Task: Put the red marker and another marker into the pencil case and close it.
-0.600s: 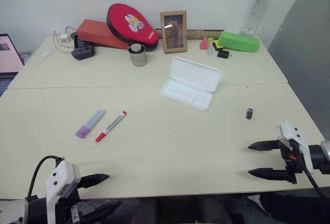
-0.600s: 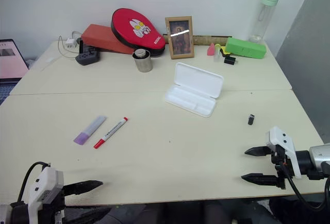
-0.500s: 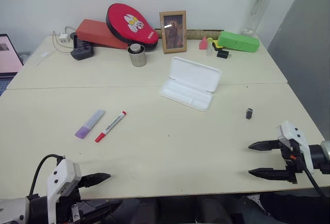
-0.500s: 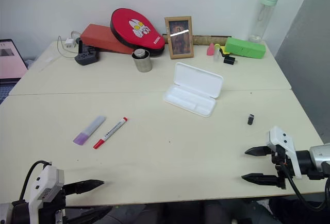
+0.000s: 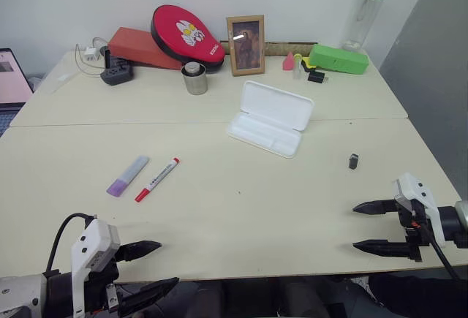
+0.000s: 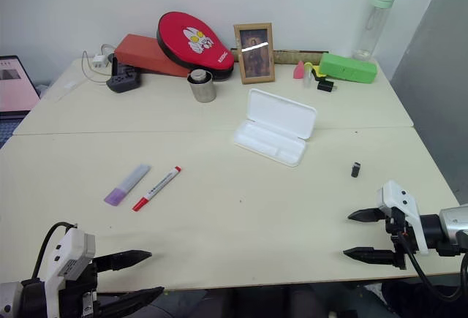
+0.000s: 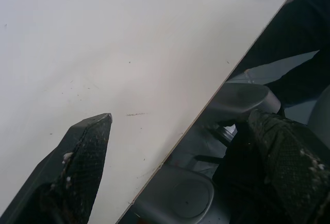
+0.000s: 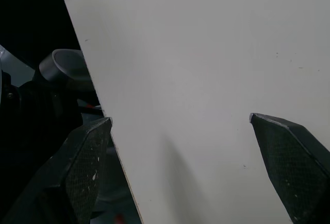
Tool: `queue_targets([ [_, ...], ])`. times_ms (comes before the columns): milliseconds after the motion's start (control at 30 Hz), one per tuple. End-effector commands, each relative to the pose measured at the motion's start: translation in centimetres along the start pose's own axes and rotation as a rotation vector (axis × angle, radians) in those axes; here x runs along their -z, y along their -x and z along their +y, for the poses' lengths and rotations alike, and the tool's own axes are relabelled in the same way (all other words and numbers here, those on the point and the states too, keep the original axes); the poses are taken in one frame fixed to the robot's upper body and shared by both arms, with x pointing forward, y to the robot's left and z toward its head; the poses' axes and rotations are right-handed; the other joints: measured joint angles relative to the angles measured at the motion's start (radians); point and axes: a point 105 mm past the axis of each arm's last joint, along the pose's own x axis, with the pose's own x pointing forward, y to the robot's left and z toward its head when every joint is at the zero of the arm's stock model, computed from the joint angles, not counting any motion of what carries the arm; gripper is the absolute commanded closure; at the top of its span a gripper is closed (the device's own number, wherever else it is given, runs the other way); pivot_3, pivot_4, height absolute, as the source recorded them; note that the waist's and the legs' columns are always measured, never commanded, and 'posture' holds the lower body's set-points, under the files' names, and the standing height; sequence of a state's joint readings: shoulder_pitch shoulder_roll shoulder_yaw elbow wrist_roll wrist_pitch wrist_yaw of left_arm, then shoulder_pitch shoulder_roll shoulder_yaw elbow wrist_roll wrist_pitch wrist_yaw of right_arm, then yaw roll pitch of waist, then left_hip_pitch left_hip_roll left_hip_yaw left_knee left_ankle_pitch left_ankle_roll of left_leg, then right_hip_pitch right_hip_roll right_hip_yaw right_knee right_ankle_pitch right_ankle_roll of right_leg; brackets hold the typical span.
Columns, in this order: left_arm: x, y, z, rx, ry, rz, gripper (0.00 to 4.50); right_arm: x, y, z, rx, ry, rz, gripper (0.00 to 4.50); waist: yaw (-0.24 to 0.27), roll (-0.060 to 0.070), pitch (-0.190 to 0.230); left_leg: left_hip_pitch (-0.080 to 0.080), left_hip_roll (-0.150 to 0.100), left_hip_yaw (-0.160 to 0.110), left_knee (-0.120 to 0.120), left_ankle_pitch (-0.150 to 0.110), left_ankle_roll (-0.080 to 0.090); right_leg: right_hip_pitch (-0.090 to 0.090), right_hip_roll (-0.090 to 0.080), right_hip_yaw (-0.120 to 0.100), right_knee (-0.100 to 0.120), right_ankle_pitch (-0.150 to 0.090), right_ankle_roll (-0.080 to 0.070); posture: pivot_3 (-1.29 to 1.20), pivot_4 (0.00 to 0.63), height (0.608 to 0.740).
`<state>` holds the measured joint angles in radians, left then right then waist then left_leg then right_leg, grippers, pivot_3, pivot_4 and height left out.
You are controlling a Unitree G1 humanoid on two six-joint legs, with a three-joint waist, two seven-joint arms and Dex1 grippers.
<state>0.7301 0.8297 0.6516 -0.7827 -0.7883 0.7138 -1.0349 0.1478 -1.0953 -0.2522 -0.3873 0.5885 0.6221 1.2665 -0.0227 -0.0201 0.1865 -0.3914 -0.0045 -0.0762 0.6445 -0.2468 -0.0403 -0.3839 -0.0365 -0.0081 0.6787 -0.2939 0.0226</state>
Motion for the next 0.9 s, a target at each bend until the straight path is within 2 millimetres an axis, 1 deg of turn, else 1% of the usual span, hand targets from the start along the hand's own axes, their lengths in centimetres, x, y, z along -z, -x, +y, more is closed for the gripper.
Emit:
queue_targets([
  [33, -0.7, 0.0, -0.3, 0.006, -0.035, -0.002, 0.0, -0.4, 0.4, -0.1, 0.012, 0.028, -0.009, 0.02, 0.0, 0.0, 0.0, 0.0, 0.0, 0.0, 0.0, 0.0, 0.0, 0.0, 0.0, 0.0, 0.0, 0.0, 0.0, 0.0, 0.15, 0.74],
  [267, -0.9, -0.2, -0.1, 0.009, -0.045, -0.017, 0.0, -0.6, 0.1, -0.2, 0.013, 0.034, -0.019, 0.02, 0.0, 0.0, 0.0, 0.0, 0.0, 0.0, 0.0, 0.0, 0.0, 0.0, 0.0, 0.0, 0.0, 0.0, 0.0, 0.0, 0.15, 0.74],
  [400, -1.4, -0.6, 0.0, 0.003, -0.057, -0.049, 0.0, -1.1, -0.1, -0.4, 0.016, 0.049, -0.033, 0.02, 0.0, 0.0, 0.0, 0.0, 0.0, 0.0, 0.0, 0.0, 0.0, 0.0, 0.0, 0.0, 0.0, 0.0, 0.0, 0.0, 0.15, 0.74],
  [467, -2.1, -0.8, 0.2, -0.001, -0.067, -0.087, 0.0, -1.7, -0.2, -0.9, 0.035, 0.064, -0.051, 0.02, 0.0, 0.0, 0.0, 0.0, 0.0, 0.0, 0.0, 0.0, 0.0, 0.0, 0.0, 0.0, 0.0, 0.0, 0.0, 0.0, 0.15, 0.74],
  [500, -2.8, -1.0, 0.5, -0.015, -0.08, -0.126, 0.0, -2.1, -0.4, -1.2, 0.046, 0.071, -0.065, 0.02, 0.0, 0.0, 0.0, 0.0, 0.0, 0.0, 0.0, 0.0, 0.0, 0.0, 0.0, 0.0, 0.0, 0.0, 0.0, 0.0, 0.15, 0.74],
  [567, -6.2, -1.2, 2.2, -0.09, -0.128, -0.309, 0.0, -3.5, -1.5, -2.6, 0.116, 0.114, -0.104, 0.02, 0.0, 0.0, 0.0, 0.0, 0.0, 0.0, 0.0, 0.0, 0.0, 0.0, 0.0, 0.0, 0.0, 0.0, 0.0, 0.0, 0.15, 0.74],
  [600, -7.5, -1.2, 2.7, -0.11, -0.138, -0.376, 0.0, -4.1, -1.9, -3.1, 0.139, 0.127, -0.116, 0.02, 0.001, 0.0, 0.0, 0.001, 0.0, -0.001, 0.0, 0.0, 0.0, 0.001, 0.0, 0.0, 0.0, 0.0, 0.0, 0.0, 0.15, 0.74],
  [633, -9.1, -1.2, 3.6, -0.152, -0.153, -0.465, 0.0, -5.0, -2.7, -4.4, 0.202, 0.139, -0.138, 0.02, 0.001, 0.0, 0.0, 0.001, 0.0, -0.002, 0.001, 0.0, 0.0, 0.002, -0.001, 0.0, 0.001, 0.0, 0.0, 0.0, 0.15, 0.74],
  [667, -10.1, -1.3, 4.0, -0.161, -0.149, -0.516, 0.0, -5.7, -3.3, -5.5, 0.249, 0.139, -0.146, 0.02, 0.0, 0.0, 0.0, 0.001, 0.0, -0.003, 0.001, 0.0, 0.0, 0.003, 0.0, 0.0, 0.001, 0.001, 0.0, 0.0, 0.15, 0.74],
  [733, -11.4, -1.4, 4.9, -0.198, -0.151, -0.589, 0.0, -7.9, -4.7, -7.3, 0.329, 0.141, -0.195, 0.02, -0.009, -0.001, 0.0, 0.004, 0.0, -0.002, 0.0, 0.0, 0.0, 0.004, 0.0, 0.0, 0.001, 0.003, -0.004, 0.0, 0.15, 0.74],
  [767, -11.7, -1.4, 5.2, -0.214, -0.15, -0.604, 0.0, -8.6, -5.1, -7.8, 0.347, 0.138, -0.213, 0.02, -0.01, -0.001, 0.0, 0.006, 0.0, -0.001, 0.0, 0.0, 0.0, 0.004, 0.0, 0.001, 0.001, 0.003, -0.004, 0.0, 0.15, 0.74],
  [833, -11.9, -1.5, 5.5, -0.225, -0.147, -0.614, 0.0, -9.5, -5.9, -8.0, 0.353, 0.143, -0.215, 0.02, -0.009, -0.001, 0.0, 0.007, 0.0, -0.001, -0.001, 0.0, -0.001, 0.003, 0.0, 0.003, 0.002, 0.003, -0.004, 0.0, 0.15, 0.74],
  [900, -12.2, -1.6, 5.5, -0.214, -0.155, -0.619, 0.0, -10.4, -7.3, -8.3, 0.359, 0.157, -0.205, 0.02, -0.005, -0.001, 0.0, 0.004, 0.0, -0.002, -0.001, 0.0, -0.002, 0.003, 0.0, 0.002, 0.001, 0.003, -0.004, 0.0, 0.15, 0.74],
])
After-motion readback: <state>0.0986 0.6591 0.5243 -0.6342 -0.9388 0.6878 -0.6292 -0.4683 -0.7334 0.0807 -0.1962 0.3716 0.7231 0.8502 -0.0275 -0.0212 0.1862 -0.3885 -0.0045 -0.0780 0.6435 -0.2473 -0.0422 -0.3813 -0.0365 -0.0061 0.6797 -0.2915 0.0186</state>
